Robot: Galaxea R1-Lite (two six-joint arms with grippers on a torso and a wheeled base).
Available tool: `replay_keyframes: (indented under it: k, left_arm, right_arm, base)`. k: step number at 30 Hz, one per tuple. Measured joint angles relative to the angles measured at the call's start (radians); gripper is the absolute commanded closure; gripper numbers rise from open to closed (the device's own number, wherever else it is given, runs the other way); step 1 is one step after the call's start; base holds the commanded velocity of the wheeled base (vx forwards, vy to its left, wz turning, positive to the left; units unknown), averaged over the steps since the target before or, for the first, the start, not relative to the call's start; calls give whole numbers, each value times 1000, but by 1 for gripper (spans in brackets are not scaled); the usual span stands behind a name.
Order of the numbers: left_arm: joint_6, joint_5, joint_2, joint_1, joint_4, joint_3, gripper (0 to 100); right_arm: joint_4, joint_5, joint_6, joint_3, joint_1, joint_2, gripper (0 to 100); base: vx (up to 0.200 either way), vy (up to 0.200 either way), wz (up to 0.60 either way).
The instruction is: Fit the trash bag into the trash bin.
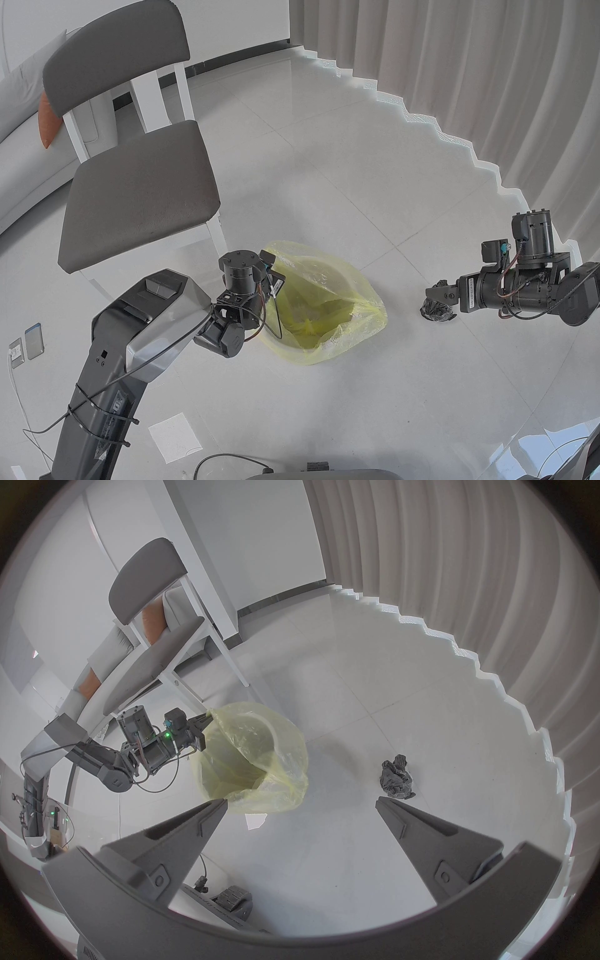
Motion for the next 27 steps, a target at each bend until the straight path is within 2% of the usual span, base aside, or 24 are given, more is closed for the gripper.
replay_keyframes:
  k: [10,27]
  left_arm:
    - [-27,-1,10,32,26,-64,100]
    - [-48,14,93,10,88,-238,100]
  right_arm:
    - [0,2,1,11,1,-1,0]
    - [-70,24,4,64,-1,-4,0]
  base:
    - [0,0,0]
    - [0,0,0]
